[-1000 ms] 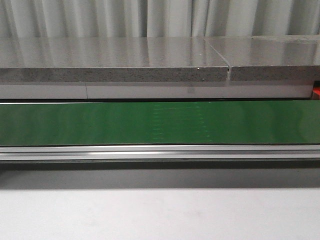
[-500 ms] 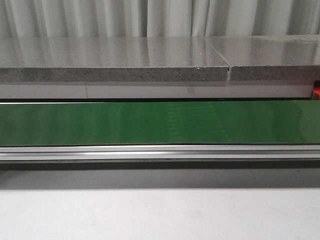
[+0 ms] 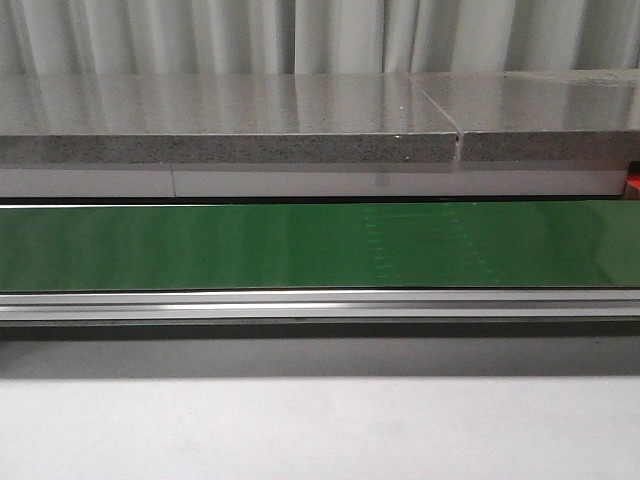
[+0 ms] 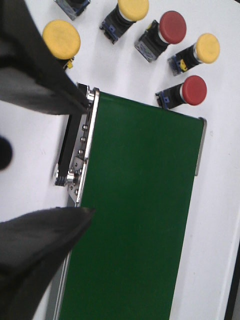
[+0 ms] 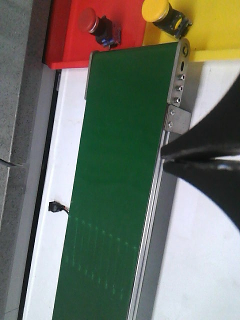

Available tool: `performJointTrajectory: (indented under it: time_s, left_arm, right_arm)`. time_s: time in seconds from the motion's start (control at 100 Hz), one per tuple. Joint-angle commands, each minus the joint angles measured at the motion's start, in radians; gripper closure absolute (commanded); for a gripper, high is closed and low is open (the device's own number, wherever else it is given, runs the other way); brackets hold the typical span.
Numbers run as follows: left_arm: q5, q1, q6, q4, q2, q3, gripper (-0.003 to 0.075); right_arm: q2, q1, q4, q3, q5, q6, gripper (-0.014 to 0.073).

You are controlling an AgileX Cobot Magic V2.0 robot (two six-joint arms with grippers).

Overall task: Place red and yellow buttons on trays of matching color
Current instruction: 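Lower the left gripper onto another yellow button in the pile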

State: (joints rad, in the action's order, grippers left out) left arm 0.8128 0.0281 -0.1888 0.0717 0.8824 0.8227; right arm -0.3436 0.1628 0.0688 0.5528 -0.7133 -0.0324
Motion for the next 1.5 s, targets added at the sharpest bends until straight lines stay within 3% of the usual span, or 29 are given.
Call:
performJointTrajectory:
  time_s: [0.0, 0.27, 0.37, 0.45, 0.77, 1.49]
  left_arm:
    - [-0.031, 0.047, -0.012, -0.024, 0.051, 0.047, 0.0267]
    - [0.075, 0.21, 0.092, -0.103, 0.259, 0.141, 0.0265]
    - [0.111, 0.274, 0.153, -0.163, 0.333, 0.179, 0.0218]
    - [0.109, 0.321, 0.153, -0.172, 0.385, 0.204, 0.0181]
    - [0.164, 0.486, 0.153, -0.161, 0.548, 0.306, 0.0187]
    - [0.176, 0.523, 0.189, -0.127, 0.848, 0.463, 0.0187]
  right_arm:
    - [-0.005, 0.0, 0.0, 0.023, 0.067, 0.012, 0.0661]
    - [-0.005, 0.0, 0.0, 0.023, 0.067, 0.012, 0.0661]
    - [-0.005, 0.0, 0.0, 0.023, 0.067, 0.012, 0.0661]
    - [-0.005, 0.0, 0.0, 0.023, 0.067, 0.012, 0.0661]
    - [-0.005, 0.0, 0.0, 0.023, 0.067, 0.012, 0.0661]
    - [-0.005, 0.0, 0.0, 0.023, 0.067, 0.012, 0.0661]
